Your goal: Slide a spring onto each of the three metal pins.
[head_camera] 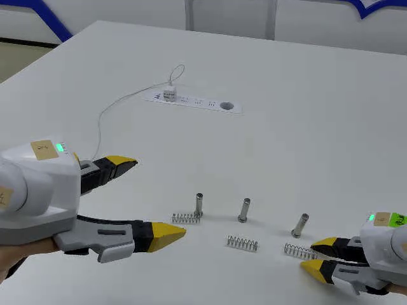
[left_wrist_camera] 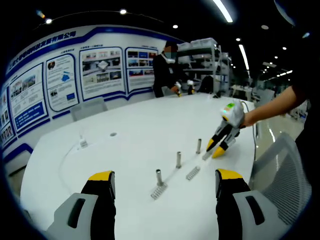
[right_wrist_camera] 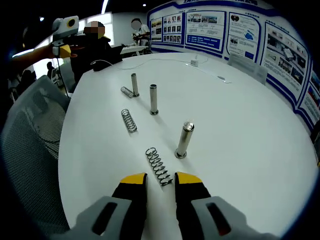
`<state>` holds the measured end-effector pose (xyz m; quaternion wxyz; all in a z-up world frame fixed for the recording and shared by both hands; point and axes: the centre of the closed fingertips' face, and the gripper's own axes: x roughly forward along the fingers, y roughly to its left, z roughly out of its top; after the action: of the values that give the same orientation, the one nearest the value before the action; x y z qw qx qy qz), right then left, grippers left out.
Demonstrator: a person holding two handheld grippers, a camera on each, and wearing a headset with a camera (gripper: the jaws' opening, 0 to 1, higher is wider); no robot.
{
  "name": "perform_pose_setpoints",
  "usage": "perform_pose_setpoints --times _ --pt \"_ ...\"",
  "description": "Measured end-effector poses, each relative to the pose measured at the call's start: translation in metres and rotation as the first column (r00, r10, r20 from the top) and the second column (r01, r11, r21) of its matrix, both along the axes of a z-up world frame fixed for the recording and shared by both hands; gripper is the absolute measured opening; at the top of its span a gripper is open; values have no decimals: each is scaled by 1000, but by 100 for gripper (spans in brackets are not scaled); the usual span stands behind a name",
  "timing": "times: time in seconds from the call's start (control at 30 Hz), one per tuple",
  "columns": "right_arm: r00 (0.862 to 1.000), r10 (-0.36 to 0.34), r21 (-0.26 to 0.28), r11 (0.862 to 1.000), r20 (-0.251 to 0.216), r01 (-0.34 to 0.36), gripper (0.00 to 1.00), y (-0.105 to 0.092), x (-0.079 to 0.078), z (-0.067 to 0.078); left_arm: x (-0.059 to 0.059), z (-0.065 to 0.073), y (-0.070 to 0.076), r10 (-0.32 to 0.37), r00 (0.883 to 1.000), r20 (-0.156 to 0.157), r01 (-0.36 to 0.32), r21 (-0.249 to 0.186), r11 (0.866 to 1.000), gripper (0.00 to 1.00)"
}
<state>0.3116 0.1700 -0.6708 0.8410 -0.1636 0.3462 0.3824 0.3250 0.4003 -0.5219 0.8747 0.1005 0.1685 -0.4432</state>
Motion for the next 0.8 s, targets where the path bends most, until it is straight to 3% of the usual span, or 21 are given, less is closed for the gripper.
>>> perform_pose_setpoints --times 0.17,0.37,0.5,0.57,0.8 --pt "999 25 22 999 -23 -24 19 1 1 -1 1 -2 1 3 1000 -4 -3 1 1000 84" --pt "997 62 -6 998 -43 -62 15 1 0 -2 1 -3 -2 -4 1000 -9 4 -3 1000 84" --pt "994 89 -12 996 -57 -90 11 4 -4 -2 5 3 -3 9 1000 -1 -9 -40 999 84" --pt "992 116 -25 993 -49 -118 11 8 -6 -2 6 3 -4 5 1000 3 -5 -37 999 84" --pt "994 92 -40 995 -54 -95 11 6 -7 -3 4 1 -5 -18 1000 8 18 -8 1000 84"
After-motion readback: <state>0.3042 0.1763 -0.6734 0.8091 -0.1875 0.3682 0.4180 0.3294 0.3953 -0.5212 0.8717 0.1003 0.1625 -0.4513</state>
